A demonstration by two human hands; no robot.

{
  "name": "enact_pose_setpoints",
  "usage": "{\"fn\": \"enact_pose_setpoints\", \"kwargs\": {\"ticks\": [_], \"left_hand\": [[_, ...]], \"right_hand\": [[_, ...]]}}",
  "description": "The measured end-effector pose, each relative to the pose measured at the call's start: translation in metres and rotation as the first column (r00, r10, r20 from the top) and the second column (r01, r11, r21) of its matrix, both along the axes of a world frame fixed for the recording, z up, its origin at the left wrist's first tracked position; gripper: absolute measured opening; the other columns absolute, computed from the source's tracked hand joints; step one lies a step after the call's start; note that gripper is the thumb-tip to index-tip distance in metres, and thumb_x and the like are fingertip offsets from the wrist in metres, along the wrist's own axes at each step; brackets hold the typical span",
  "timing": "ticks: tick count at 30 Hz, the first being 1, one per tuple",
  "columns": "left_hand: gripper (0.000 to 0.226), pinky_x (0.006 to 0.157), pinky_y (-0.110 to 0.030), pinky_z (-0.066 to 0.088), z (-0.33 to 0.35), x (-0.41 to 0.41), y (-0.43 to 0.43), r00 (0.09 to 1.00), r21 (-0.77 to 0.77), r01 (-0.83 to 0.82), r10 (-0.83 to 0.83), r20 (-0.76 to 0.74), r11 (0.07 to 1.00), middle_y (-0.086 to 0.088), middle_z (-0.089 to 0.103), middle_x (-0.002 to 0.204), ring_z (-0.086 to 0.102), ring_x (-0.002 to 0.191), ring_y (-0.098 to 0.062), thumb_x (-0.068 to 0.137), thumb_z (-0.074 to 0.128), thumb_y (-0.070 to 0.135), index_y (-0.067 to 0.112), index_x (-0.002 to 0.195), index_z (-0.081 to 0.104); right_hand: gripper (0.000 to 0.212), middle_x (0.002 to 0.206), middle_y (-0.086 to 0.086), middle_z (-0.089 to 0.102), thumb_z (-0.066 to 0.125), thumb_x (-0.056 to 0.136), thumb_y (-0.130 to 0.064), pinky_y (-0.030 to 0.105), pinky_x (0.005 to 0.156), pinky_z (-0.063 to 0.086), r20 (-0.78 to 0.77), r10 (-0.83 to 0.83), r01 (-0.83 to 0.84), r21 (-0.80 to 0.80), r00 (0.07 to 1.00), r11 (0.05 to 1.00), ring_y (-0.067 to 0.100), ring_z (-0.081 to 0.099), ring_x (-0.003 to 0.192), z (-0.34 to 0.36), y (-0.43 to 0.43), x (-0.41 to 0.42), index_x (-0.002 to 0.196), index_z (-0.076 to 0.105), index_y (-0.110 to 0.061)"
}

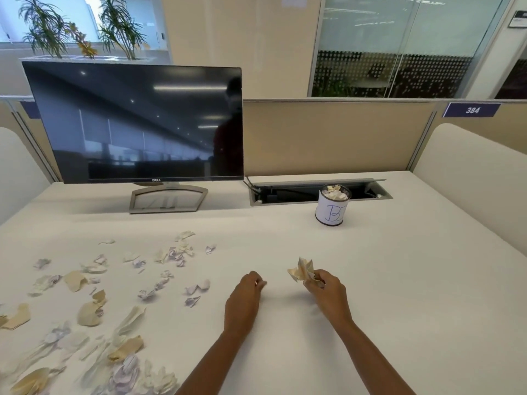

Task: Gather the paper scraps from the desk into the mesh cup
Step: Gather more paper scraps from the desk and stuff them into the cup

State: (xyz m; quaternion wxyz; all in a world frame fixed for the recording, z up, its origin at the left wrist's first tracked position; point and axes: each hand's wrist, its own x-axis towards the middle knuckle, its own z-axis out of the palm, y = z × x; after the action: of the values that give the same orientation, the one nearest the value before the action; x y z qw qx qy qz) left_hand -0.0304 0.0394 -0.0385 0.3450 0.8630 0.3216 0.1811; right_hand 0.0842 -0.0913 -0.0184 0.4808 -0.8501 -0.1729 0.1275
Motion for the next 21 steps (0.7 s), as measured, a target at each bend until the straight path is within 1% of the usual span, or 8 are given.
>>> {"fn": "enact_pose_setpoints", "kwargs": {"ticks": [4, 7, 8, 10, 12, 14, 16, 21], "left_hand": [[0.021, 0.068, -0.031, 0.046, 0.028, 0.034, 0.010, 0.915, -0.439, -0.138, 0.284, 0.287, 0.888, -0.019, 0.065, 0.086, 0.058, 0.078, -0.038, 0.097, 0.045, 0.011, 0.002, 0.084, 0.058], [0.034, 0.034, -0.010, 0.036, 0.053, 0.066, 0.019, 0.786, -0.926, -0.045, 0.586, 0.198, 0.374, -0.008, 0.048, 0.069, 0.047, 0.043, -0.015, 0.100, 0.038, 0.024, 0.009, 0.074, 0.053], [0.036, 0.029, -0.006, 0.030, 0.060, 0.077, 0.022, 0.752, -0.979, 0.030, 0.640, 0.156, 0.203, -0.005, 0.042, 0.067, 0.041, 0.036, -0.009, 0.101, 0.036, 0.026, 0.010, 0.072, 0.050], [0.038, 0.029, -0.006, 0.034, 0.070, 0.097, 0.024, 0.732, -0.989, 0.146, 0.670, 0.120, 0.017, -0.006, 0.040, 0.067, 0.041, 0.045, -0.011, 0.102, 0.032, 0.028, 0.006, 0.077, 0.050], [0.035, 0.037, -0.011, 0.047, 0.085, 0.119, 0.021, 0.745, -0.977, 0.210, 0.655, 0.127, -0.050, -0.011, 0.044, 0.073, 0.045, 0.060, -0.017, 0.102, 0.031, 0.031, 0.003, 0.102, 0.053], [0.042, 0.076, -0.020, 0.054, 0.098, 0.143, 0.015, 0.770, -0.971, 0.232, 0.622, 0.145, -0.060, -0.019, 0.055, 0.100, 0.057, 0.088, -0.027, 0.101, 0.032, 0.033, 0.005, 0.130, 0.045], [0.050, 0.104, -0.036, 0.041, 0.108, 0.167, 0.007, 0.810, -0.973, 0.226, 0.563, 0.166, -0.037, -0.021, 0.043, 0.139, 0.049, 0.121, -0.033, 0.101, 0.032, 0.035, 0.002, 0.138, 0.037], [0.057, 0.112, -0.039, 0.033, 0.131, 0.219, -0.008, 0.834, -0.974, 0.218, 0.507, 0.216, 0.057, -0.025, 0.029, 0.149, 0.039, 0.132, -0.034, 0.100, 0.031, 0.042, 0.002, 0.140, 0.034]], "right_hand": [[0.012, 0.072, 0.007, 0.058, 0.059, 0.084, -0.007, 0.016, 0.054, 0.038, 0.035, -0.026, 0.026, -0.005, 0.999, 1.000, 0.023, 0.049, 0.068, 0.018, -0.006, 0.039, 0.092, 0.065, 0.000], [0.014, 0.073, 0.011, 0.059, 0.057, 0.083, -0.007, 0.027, 0.064, 0.037, 0.082, -0.069, 0.070, -0.012, 0.994, 0.997, 0.027, 0.051, 0.072, 0.037, -0.006, 0.077, 0.091, 0.065, 0.001], [0.015, 0.075, 0.012, 0.059, 0.056, 0.084, -0.007, 0.027, 0.065, 0.036, 0.114, -0.082, 0.084, -0.019, 0.990, 0.996, 0.027, 0.052, 0.074, 0.043, -0.005, 0.090, 0.091, 0.065, 0.002], [0.018, 0.080, 0.017, 0.063, 0.055, 0.086, -0.009, 0.029, 0.065, 0.036, 0.190, -0.094, 0.104, -0.043, 0.977, 0.994, 0.031, 0.053, 0.077, 0.055, -0.002, 0.116, 0.092, 0.065, 0.004], [0.023, 0.088, 0.024, 0.066, 0.052, 0.090, -0.014, 0.031, 0.066, 0.037, 0.256, -0.105, 0.129, -0.077, 0.961, 0.989, 0.035, 0.055, 0.081, 0.066, 0.001, 0.142, 0.091, 0.064, 0.005], [0.026, 0.094, 0.024, 0.067, 0.049, 0.092, -0.017, 0.033, 0.068, 0.040, 0.298, -0.114, 0.155, -0.117, 0.948, 0.981, 0.038, 0.058, 0.088, 0.075, 0.006, 0.166, 0.091, 0.064, 0.004], [0.022, 0.096, 0.023, 0.066, 0.046, 0.090, -0.010, 0.031, 0.067, 0.038, 0.331, -0.096, 0.151, -0.143, 0.939, 0.978, 0.038, 0.058, 0.090, 0.082, 0.011, 0.188, 0.092, 0.063, 0.003], [0.025, 0.106, 0.028, 0.062, 0.039, 0.089, 0.001, 0.039, 0.075, 0.045, 0.472, 0.023, 0.131, -0.291, 0.881, 0.948, 0.040, 0.057, 0.099, 0.095, 0.024, 0.223, 0.101, 0.061, 0.005]]}}
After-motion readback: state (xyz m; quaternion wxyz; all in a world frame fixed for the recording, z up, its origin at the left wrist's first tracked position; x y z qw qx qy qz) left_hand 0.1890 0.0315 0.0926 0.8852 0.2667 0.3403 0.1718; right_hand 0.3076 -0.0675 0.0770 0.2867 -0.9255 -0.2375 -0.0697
